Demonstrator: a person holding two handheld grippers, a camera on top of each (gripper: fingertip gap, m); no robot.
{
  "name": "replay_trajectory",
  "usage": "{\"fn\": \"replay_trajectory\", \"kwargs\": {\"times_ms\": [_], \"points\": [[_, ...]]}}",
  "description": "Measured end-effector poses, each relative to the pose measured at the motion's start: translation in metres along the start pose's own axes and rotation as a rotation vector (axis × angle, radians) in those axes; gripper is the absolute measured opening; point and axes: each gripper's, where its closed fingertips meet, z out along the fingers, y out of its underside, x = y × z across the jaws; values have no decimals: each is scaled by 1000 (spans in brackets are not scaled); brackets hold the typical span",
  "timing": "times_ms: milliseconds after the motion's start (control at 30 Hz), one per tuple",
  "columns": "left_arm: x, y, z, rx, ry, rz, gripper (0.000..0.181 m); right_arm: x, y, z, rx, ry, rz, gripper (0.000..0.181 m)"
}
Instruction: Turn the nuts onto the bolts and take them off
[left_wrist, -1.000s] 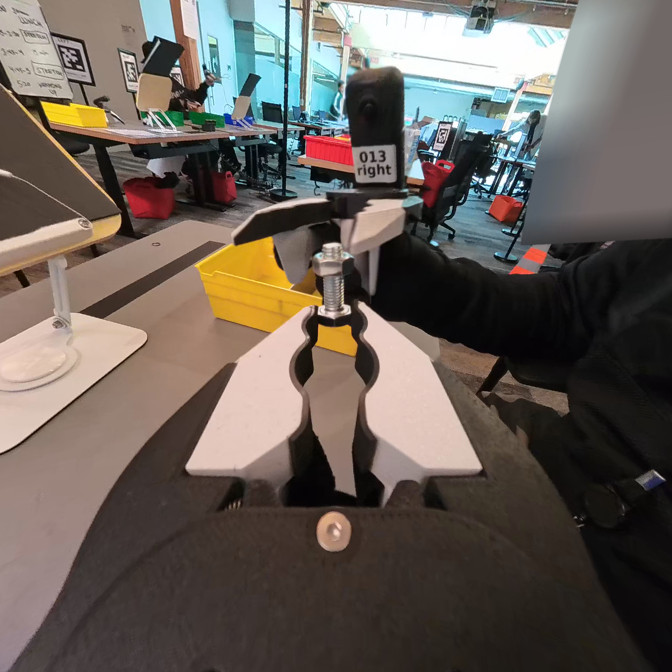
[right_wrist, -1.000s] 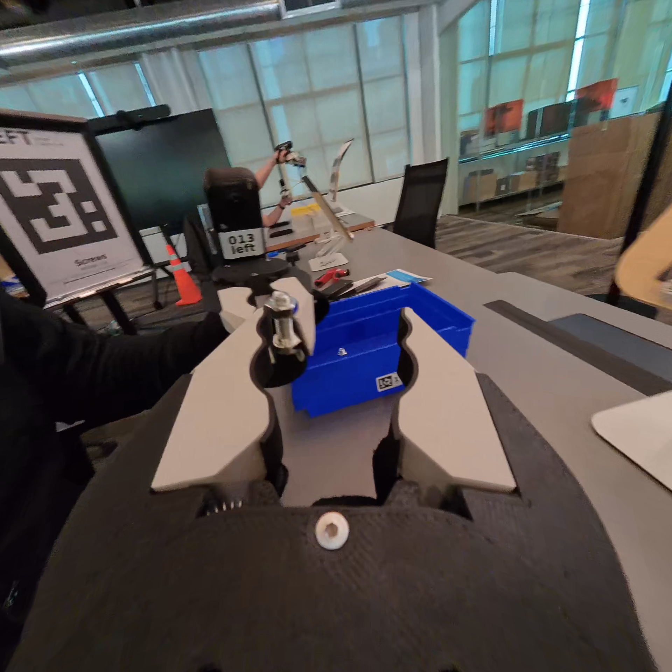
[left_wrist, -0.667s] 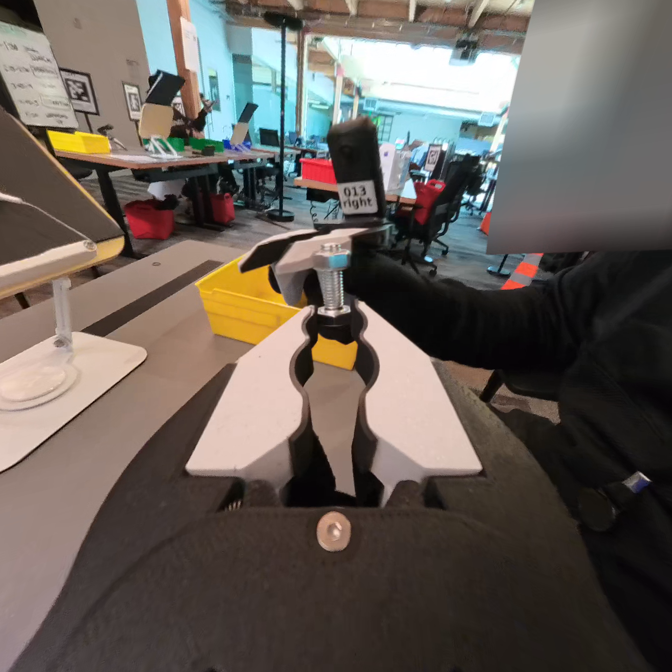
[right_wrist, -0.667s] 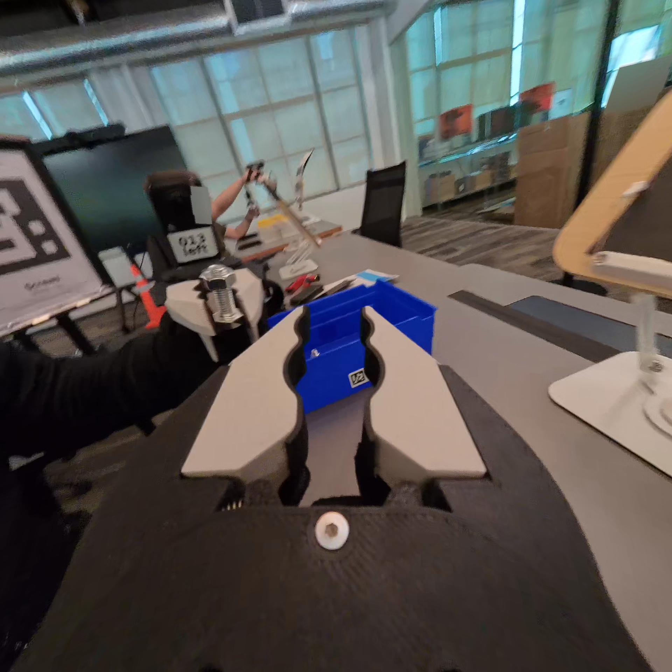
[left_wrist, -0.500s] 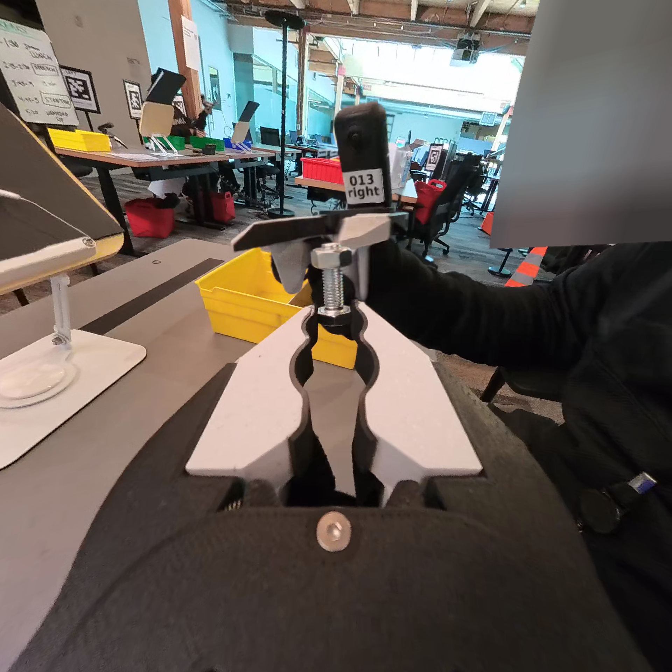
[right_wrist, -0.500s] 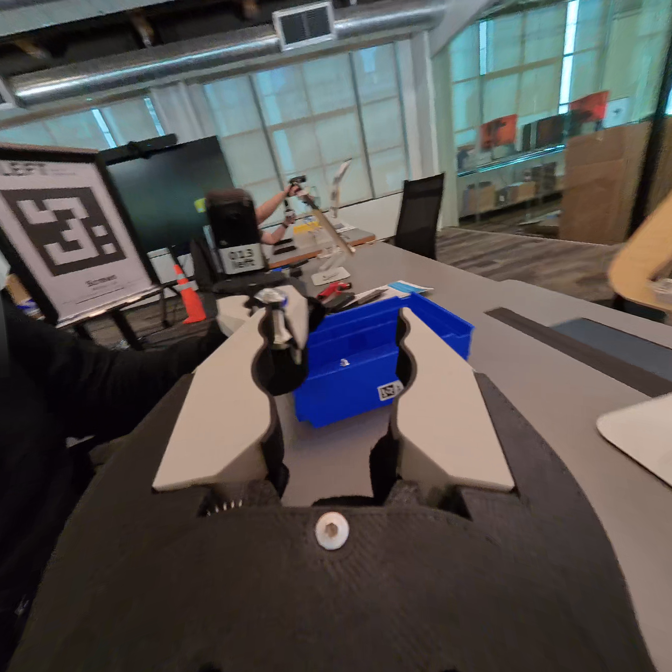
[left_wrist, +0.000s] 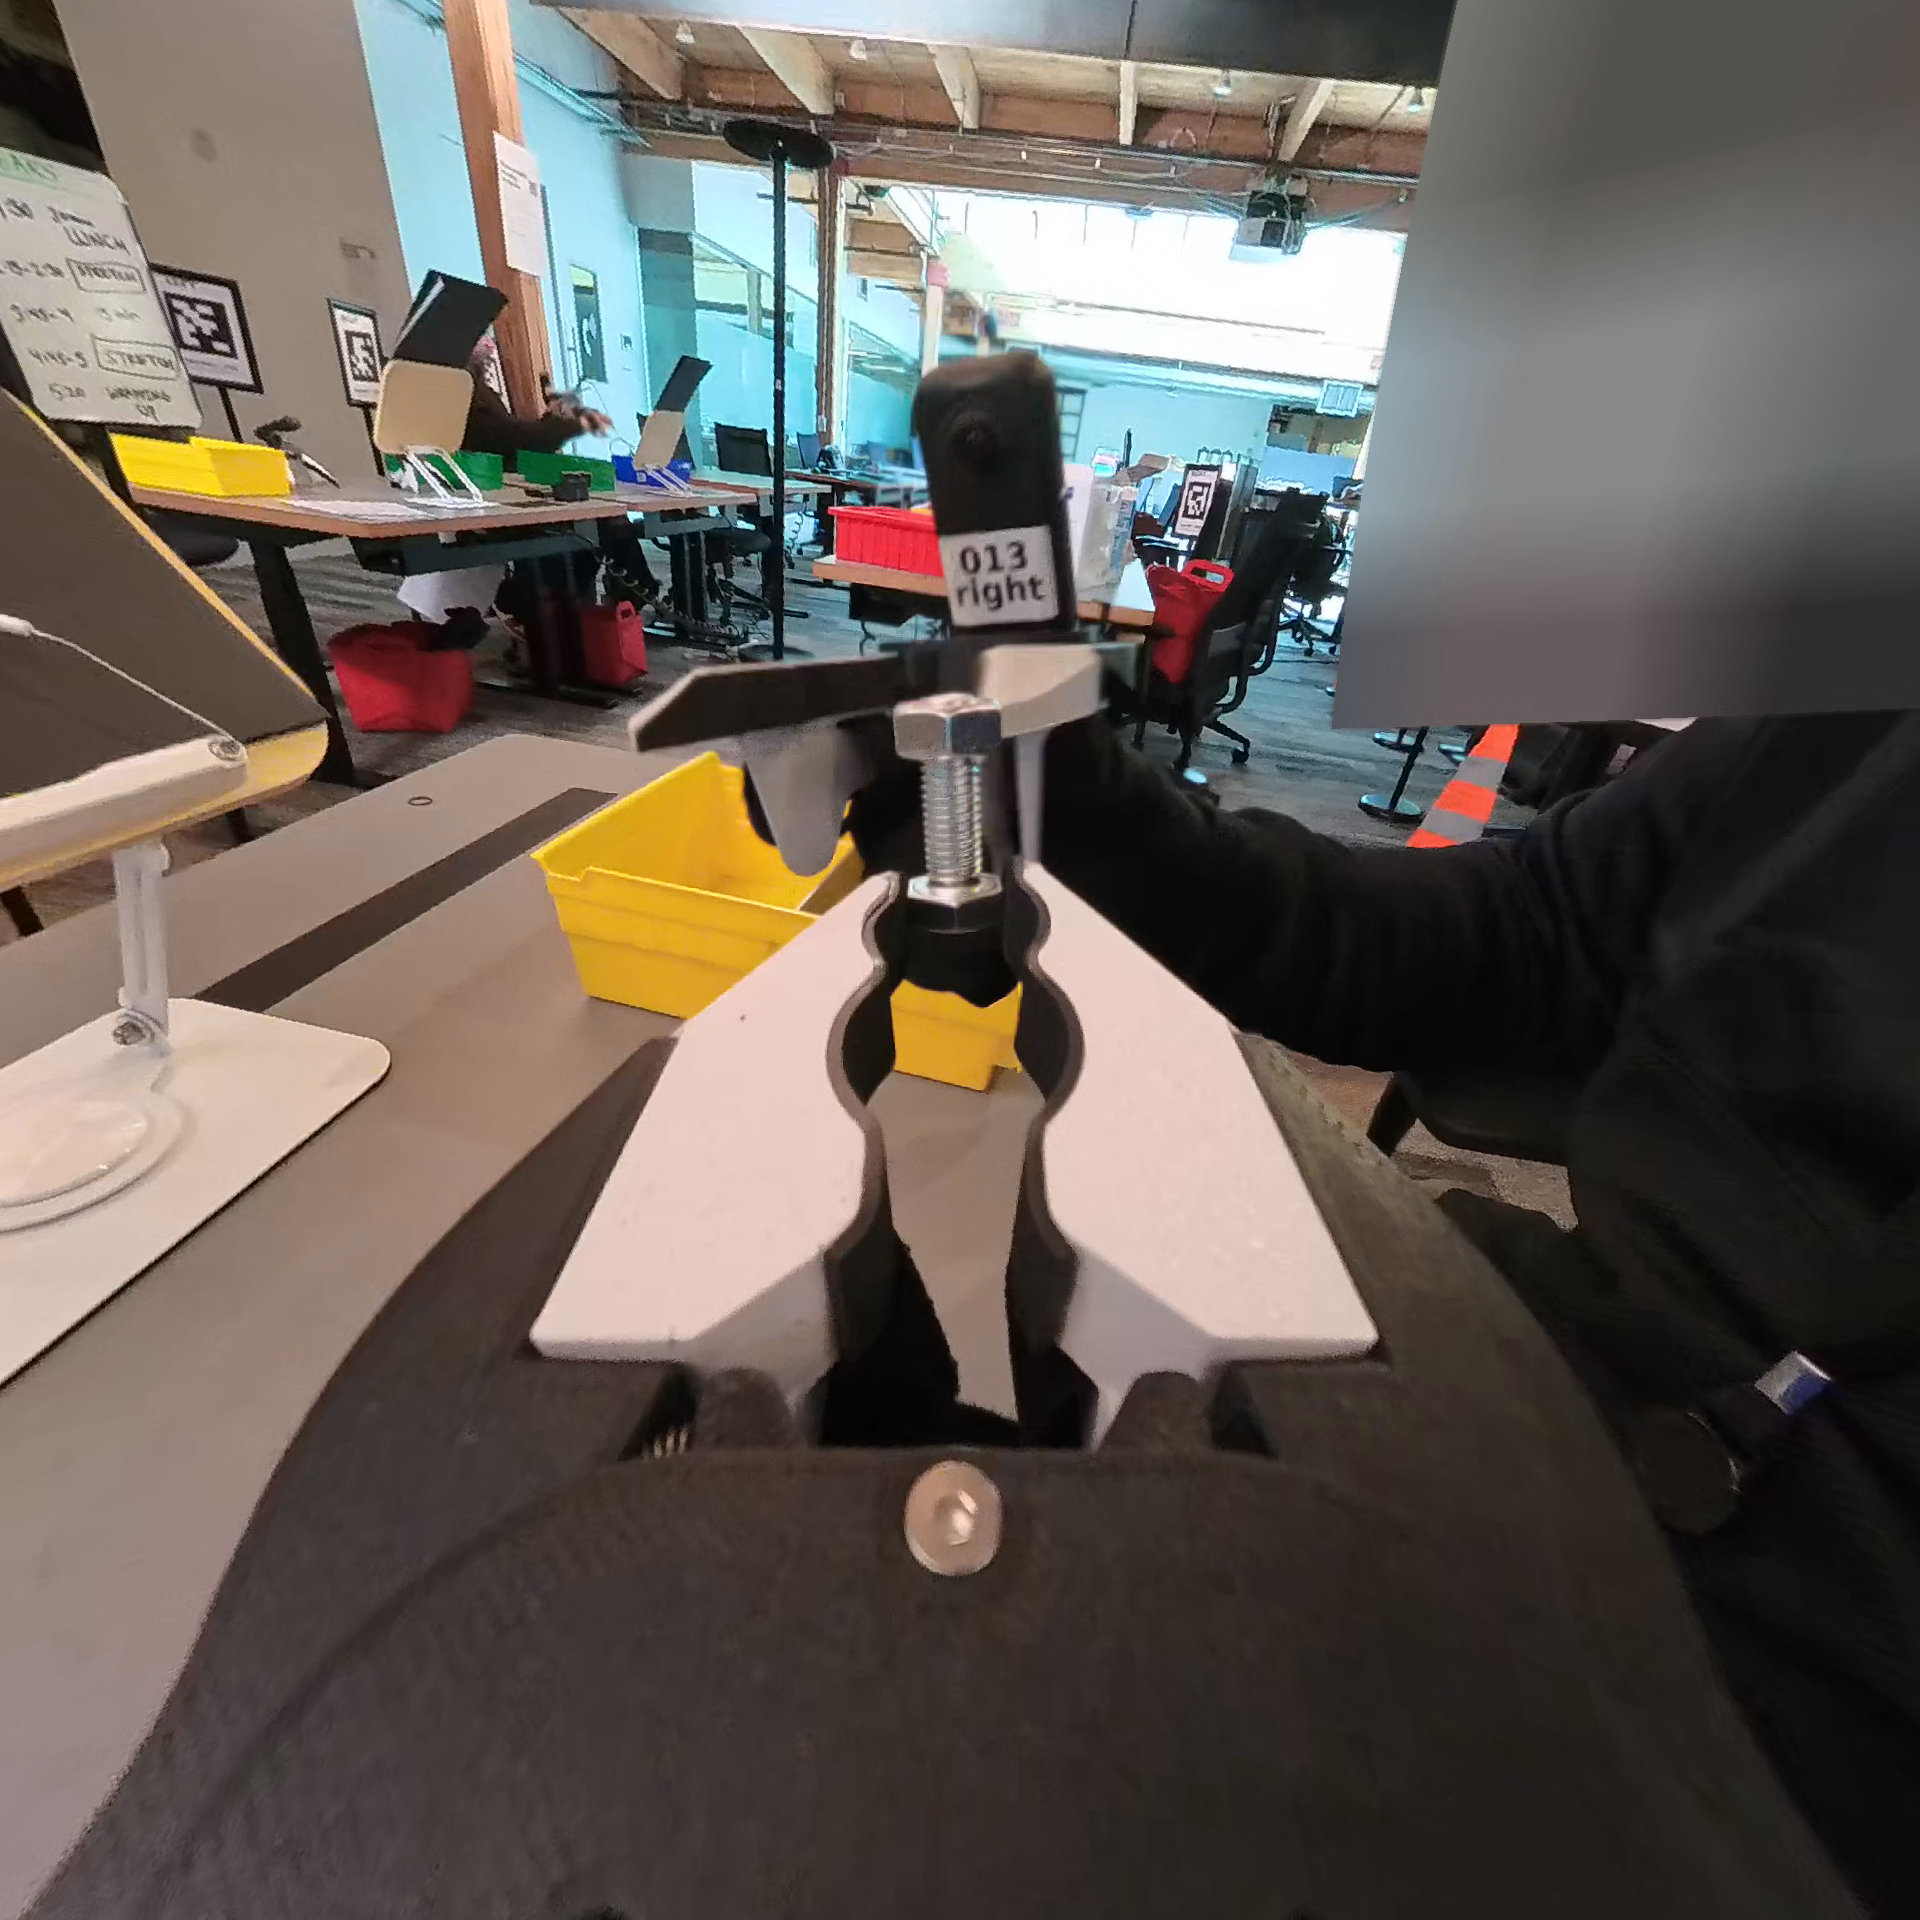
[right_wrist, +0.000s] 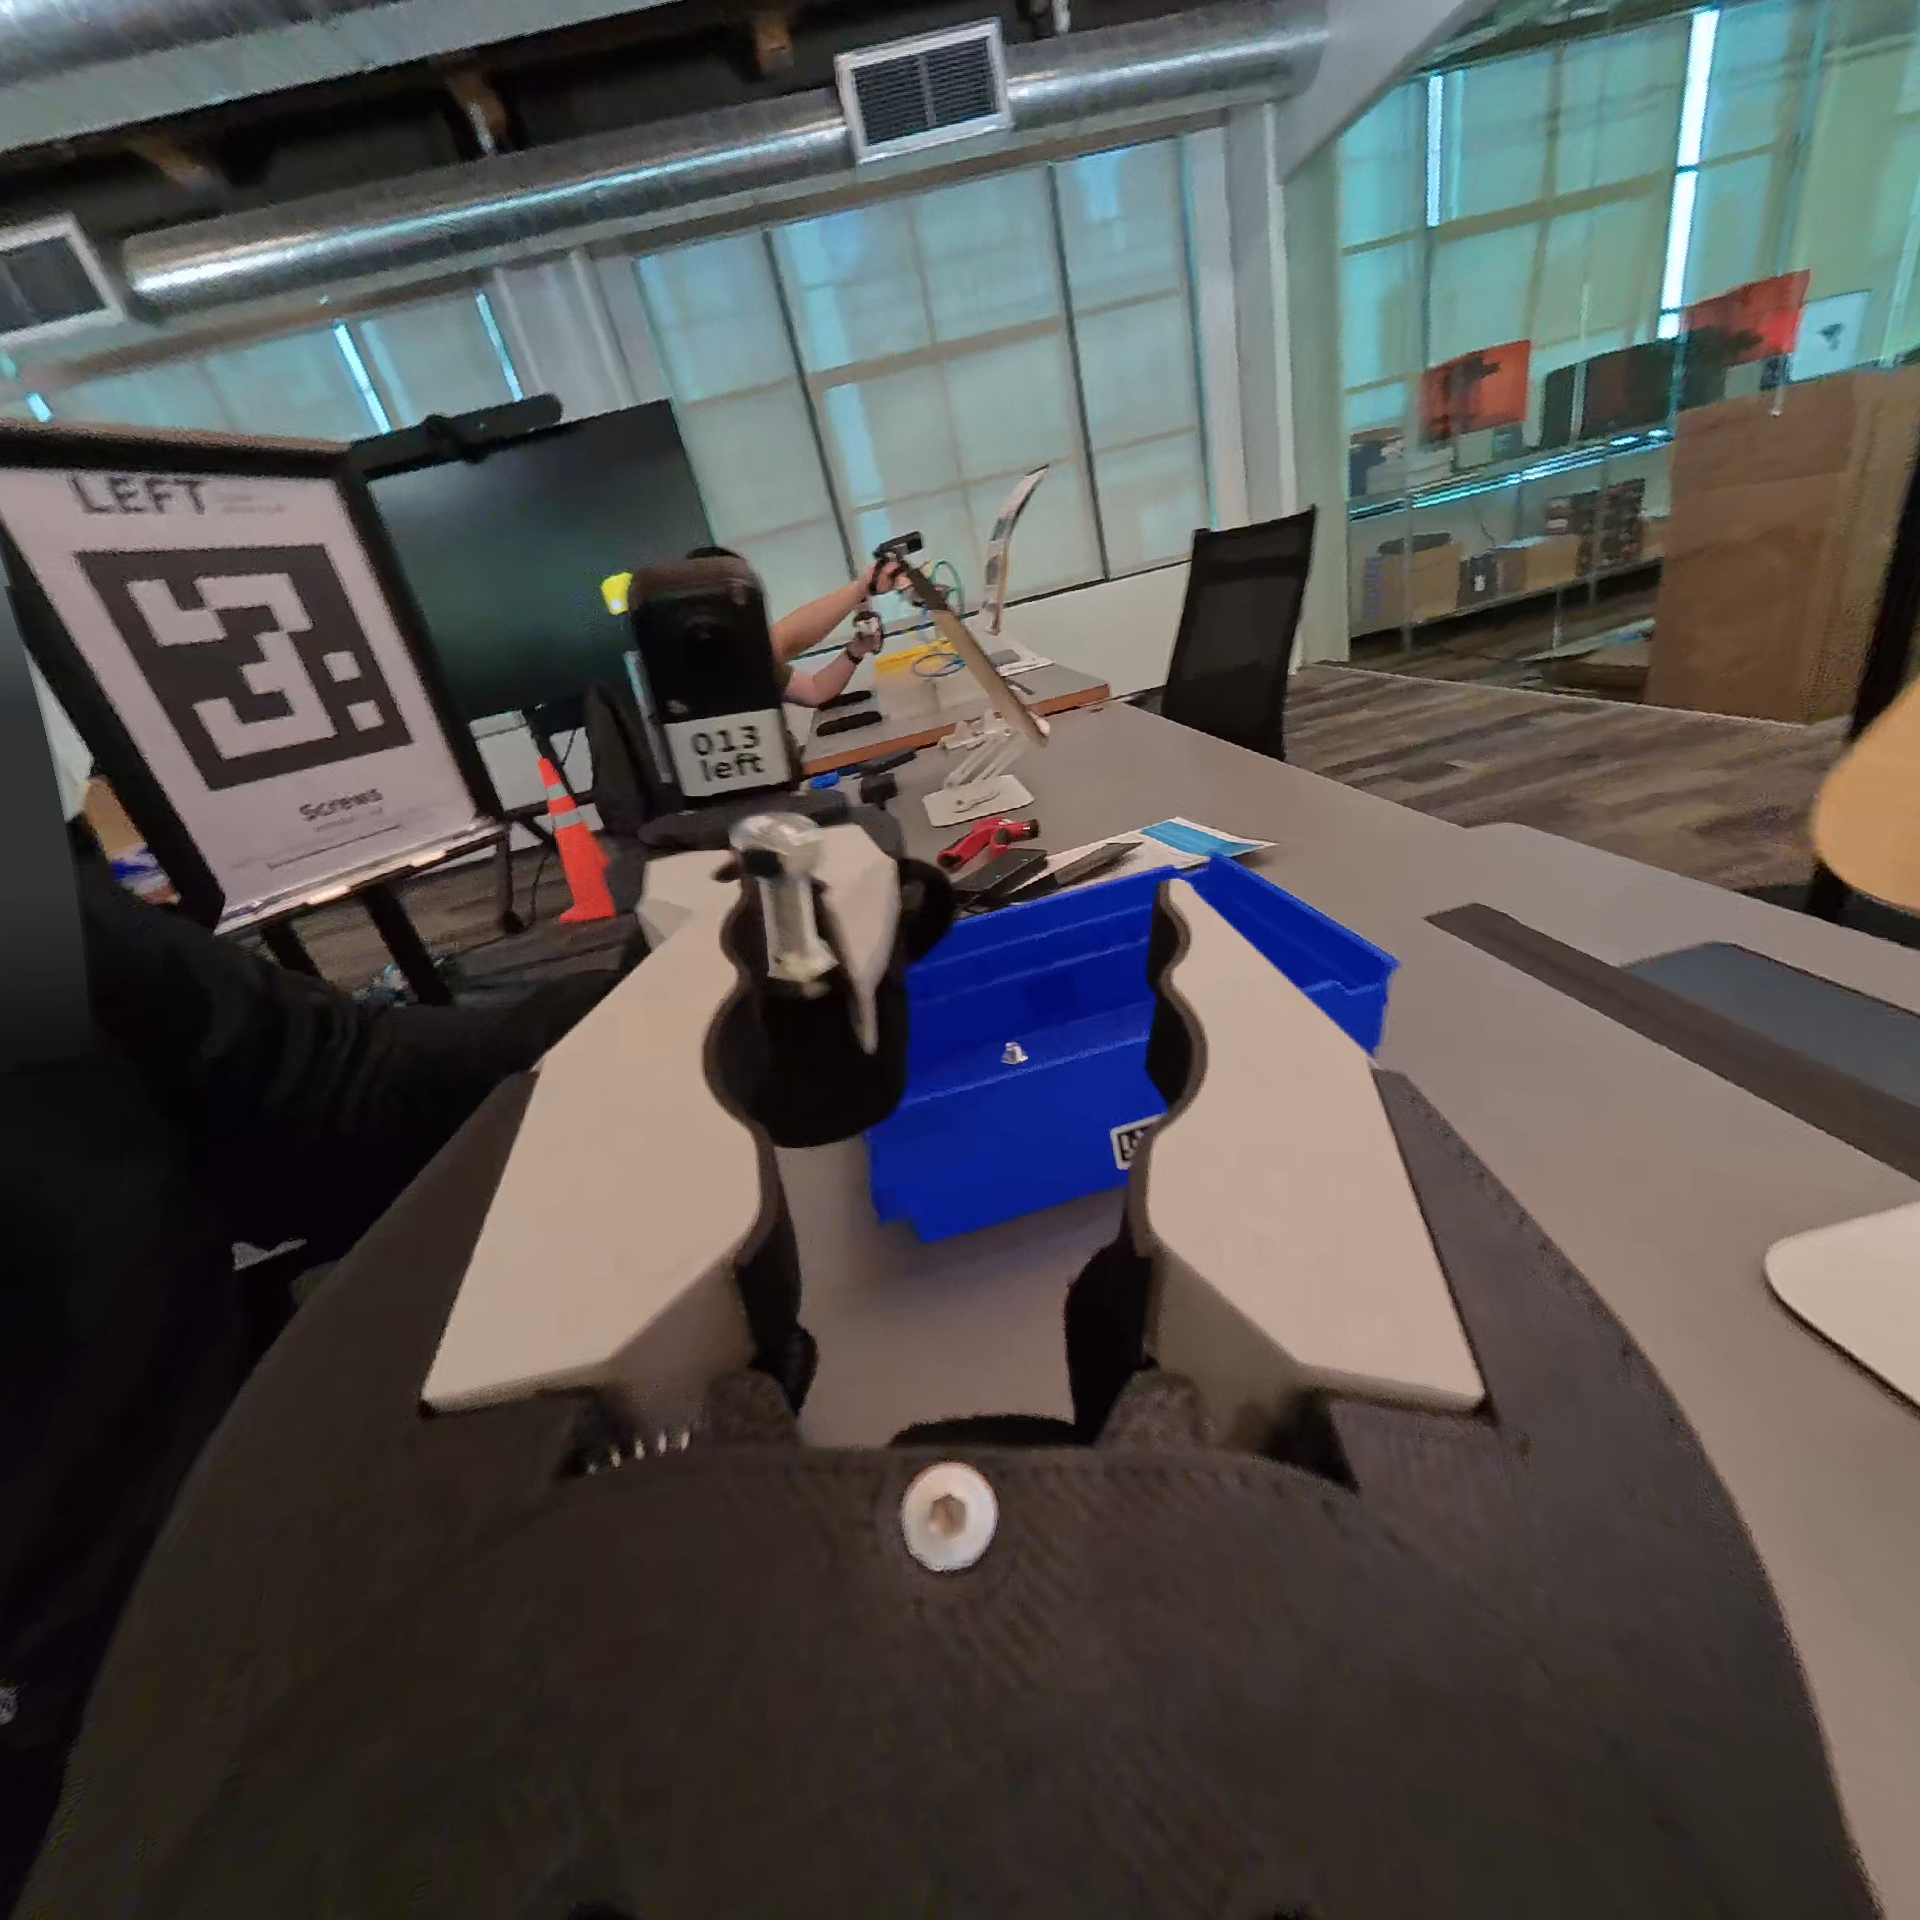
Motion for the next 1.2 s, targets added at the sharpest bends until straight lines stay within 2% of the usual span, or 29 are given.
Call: {"fn": "replay_trajectory", "kwargs": {"times_ms": [100, 167, 233, 267, 300, 367, 567, 800, 900, 933, 967, 1067, 1200], "points": [[2, 5, 4, -11, 13, -13, 16, -16, -2, 12, -10, -38, -35, 73], [5, 3, 5, -6, 19, -1, 16, -14, 1, 15, -23, -36, -30, 75], [6, 0, 3, -1, 8, 21, 15, -6, 0, 11, -5, -11, -2, 86], [7, -4, 1, 20, 17, 24, 16, 2, 1, 6, -5, 22, 13, 62], [10, -10, -1, 49, 34, 25, 15, 10, 1, 0, 5, 54, 10, 47], [10, -13, -3, 52, 26, 39, 15, 17, -3, -8, 24, 88, 13, 62], [10, -3, 2, 29, 35, 18, 16, -20, -10, 12, -3, -31, -54, 85], [17, -1, 8, 6, 35, 57, 15, -23, 2, 25, -25, -42, -27, 89], [16, -7, 4, 32, 31, 54, 16, -17, -3, 17, -6, -27, -12, 92], [15, -10, 2, 47, 31, 50, 16, -13, -7, 11, 10, -15, -6, 88], [16, -13, -1, 60, 42, 46, 15, -6, -9, 5, 23, 7, 2, 72], [11, -11, -2, 42, 20, 53, 16, 9, -10, -9, 40, 40, 35, 76], [10, 0, 4, 26, 29, 24, 16, -16, -7, 5, 6, -44, -14, 84]]}}
